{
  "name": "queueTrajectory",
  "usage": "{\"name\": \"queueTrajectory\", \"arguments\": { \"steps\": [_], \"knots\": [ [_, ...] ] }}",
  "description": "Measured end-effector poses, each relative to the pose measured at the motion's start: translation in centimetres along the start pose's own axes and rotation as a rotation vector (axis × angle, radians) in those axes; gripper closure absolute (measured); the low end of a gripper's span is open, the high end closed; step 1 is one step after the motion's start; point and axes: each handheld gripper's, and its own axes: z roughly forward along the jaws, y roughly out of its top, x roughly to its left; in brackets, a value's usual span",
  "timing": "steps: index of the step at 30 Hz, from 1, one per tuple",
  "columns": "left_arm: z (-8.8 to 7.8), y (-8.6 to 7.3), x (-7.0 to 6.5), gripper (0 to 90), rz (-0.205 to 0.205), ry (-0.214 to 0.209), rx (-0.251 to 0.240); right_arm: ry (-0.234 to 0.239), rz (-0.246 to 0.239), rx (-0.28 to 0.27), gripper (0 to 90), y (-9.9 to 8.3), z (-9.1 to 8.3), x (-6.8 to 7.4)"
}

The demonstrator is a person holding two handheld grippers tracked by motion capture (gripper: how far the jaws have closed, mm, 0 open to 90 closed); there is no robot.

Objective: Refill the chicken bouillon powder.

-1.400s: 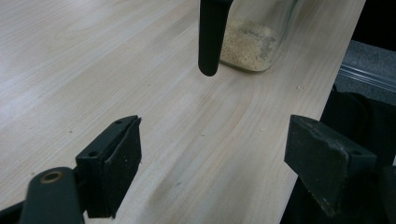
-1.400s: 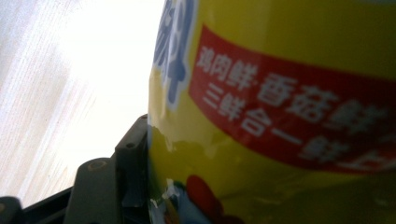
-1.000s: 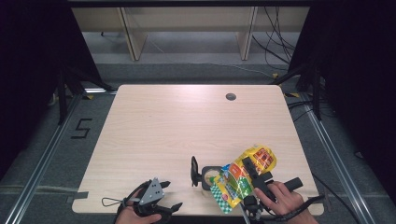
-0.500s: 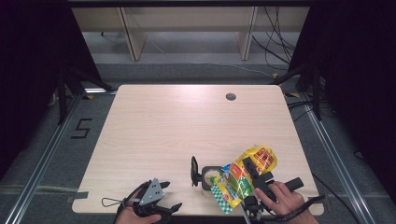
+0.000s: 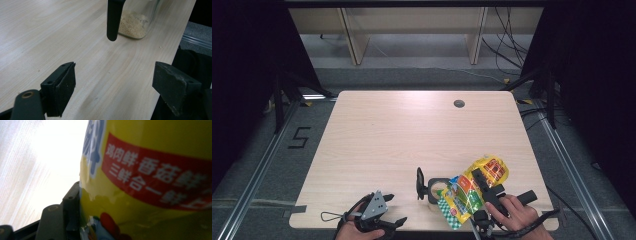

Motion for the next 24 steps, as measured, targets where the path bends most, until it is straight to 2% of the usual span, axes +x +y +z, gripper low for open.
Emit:
{"name": "queueTrajectory", "arguments": {
  "steps": [2, 3, 4, 5, 7, 9, 10, 11, 13, 17, 19, 22, 23, 24],
  "knots": [
    [0.0, 0.0, 0.0, 18.2, 0.002, 0.002, 0.009, 0.006, -0.121, -0.067, 36.8, 0.1, 0.5, -0.8],
    [0.0, 0.0, 0.0, 18.2, 0.002, 0.002, 0.009, 0.006, -0.121, -0.067, 36.8, 0.1, 0.5, -0.8],
    [0.0, 0.0, -0.1, 18.2, 0.004, -0.002, 0.007, 0.002, -0.179, -0.099, 36.8, 0.3, 0.7, -1.2],
    [0.0, 0.0, -0.1, 18.2, 0.007, 0.001, 0.01, -0.003, -0.017, -0.018, 36.8, 0.1, 0.0, -0.1],
    [0.0, 0.1, 0.0, 18.2, 0.003, 0.0, 0.009, -0.001, -0.016, -0.016, 36.8, 0.1, -0.1, -0.1],
    [0.1, -0.1, -0.1, 18.1, -0.003, -0.001, 0.001, 0.003, -0.137, -0.08, 36.8, 0.3, 0.3, -1.0],
    [0.1, -0.1, -0.1, 18.2, -0.003, -0.001, 0.001, 0.003, -0.137, -0.08, 36.8, 0.3, 0.3, -1.0],
    [0.1, -0.1, -0.1, 18.1, 0.001, -0.001, 0.003, -0.006, -0.028, -0.026, 36.8, 0.2, -0.2, -0.3],
    [0.0, 0.0, 0.0, 18.2, 0.012, 0.002, 0.007, -0.006, -0.045, -0.039, 36.8, 0.3, -0.1, -0.4],
    [0.1, -0.1, -0.1, 18.1, 0.001, -0.001, 0.003, -0.007, -0.024, -0.029, 36.8, 0.3, -0.2, -0.3],
    [0.0, 0.0, 0.1, 18.1, 0.018, -0.002, 0.004, -0.005, -0.003, -0.015, 36.9, 0.3, -0.4, -0.1],
    [0.2, -0.1, -0.1, 18.2, 0.004, -0.004, -0.011, -0.002, -0.025, -0.025, 37.0, 0.3, -0.4, -0.3],
    [0.1, -0.1, -0.1, 18.1, -0.002, 0.0, 0.003, -0.003, -0.046, -0.035, 37.0, 0.4, -0.4, -0.4],
    [0.0, 0.0, 0.0, 18.2, 0.012, -0.001, 0.009, -0.009, -0.032, -0.033, 37.1, 0.4, -0.4, -0.3]
  ]
}}
